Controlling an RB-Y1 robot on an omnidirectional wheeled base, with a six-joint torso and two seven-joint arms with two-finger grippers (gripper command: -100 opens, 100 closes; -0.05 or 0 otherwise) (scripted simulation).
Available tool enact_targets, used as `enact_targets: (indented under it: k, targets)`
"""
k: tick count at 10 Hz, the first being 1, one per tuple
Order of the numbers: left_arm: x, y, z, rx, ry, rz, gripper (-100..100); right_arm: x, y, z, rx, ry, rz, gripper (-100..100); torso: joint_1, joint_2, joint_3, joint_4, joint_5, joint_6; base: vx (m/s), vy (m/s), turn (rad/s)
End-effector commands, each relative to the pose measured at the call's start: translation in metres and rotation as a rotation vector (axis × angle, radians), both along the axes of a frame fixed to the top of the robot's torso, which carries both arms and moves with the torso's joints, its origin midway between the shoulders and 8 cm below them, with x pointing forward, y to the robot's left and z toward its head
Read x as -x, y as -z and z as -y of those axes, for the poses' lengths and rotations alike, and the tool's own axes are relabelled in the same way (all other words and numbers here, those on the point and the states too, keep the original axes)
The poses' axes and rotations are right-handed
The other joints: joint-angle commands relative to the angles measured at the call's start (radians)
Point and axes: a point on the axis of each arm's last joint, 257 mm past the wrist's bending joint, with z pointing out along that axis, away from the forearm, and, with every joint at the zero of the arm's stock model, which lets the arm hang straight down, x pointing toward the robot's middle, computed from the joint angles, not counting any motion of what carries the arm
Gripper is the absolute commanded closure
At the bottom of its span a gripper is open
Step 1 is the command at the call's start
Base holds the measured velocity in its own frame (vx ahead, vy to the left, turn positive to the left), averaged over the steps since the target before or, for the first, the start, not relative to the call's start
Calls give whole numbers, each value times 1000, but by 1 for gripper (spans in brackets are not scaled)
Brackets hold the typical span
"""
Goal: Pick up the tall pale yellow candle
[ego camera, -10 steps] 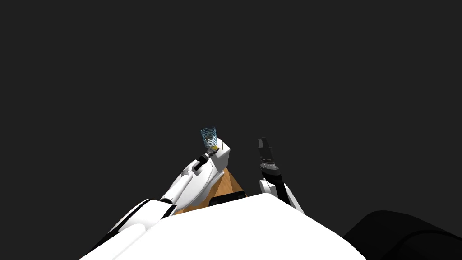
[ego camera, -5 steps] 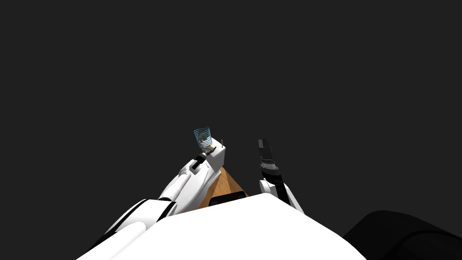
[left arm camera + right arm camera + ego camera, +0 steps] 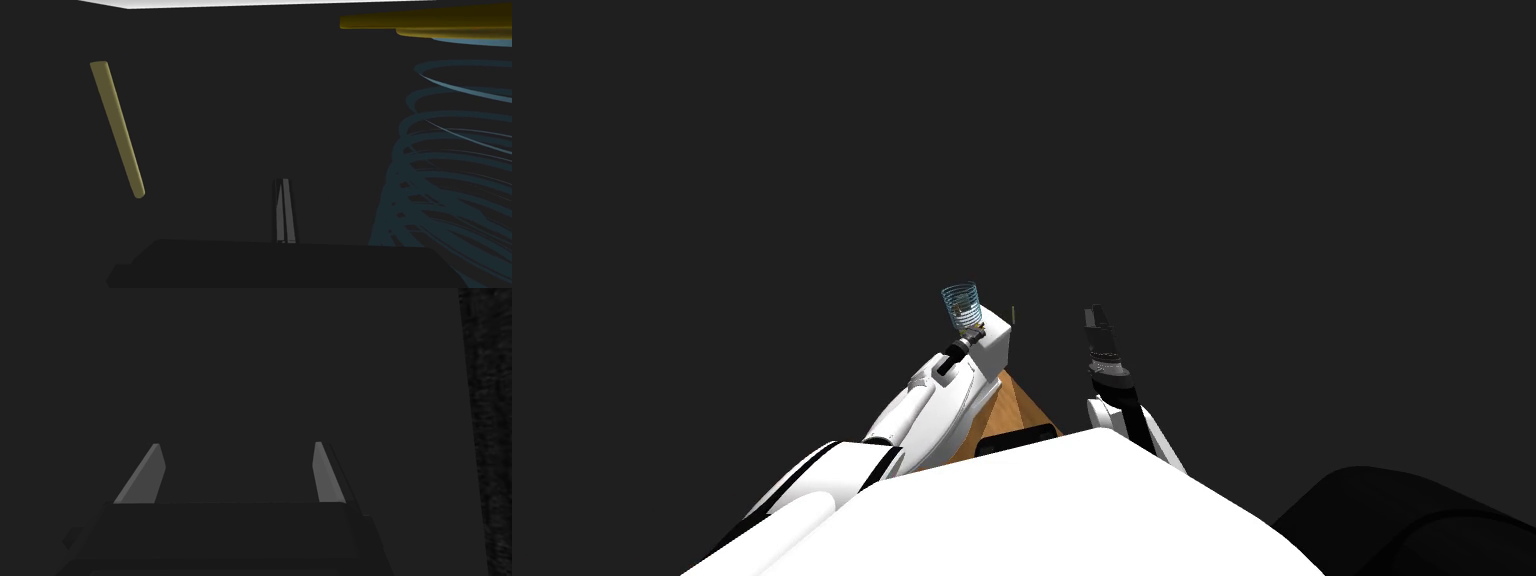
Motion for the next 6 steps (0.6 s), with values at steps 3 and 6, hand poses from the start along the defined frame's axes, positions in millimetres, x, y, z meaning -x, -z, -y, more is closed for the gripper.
enact_targets:
  k: [3,6]
  targets:
    - [0,0,0,0,0,0,100,0,0,0,0,0,0,0,0,0,0,0,0,0,0,0,0]
    - [-4,-4,29,-3,45,-9,-100,0,0,0,0,0,0,0,0,-1,0,0,0,1,10,20,-152]
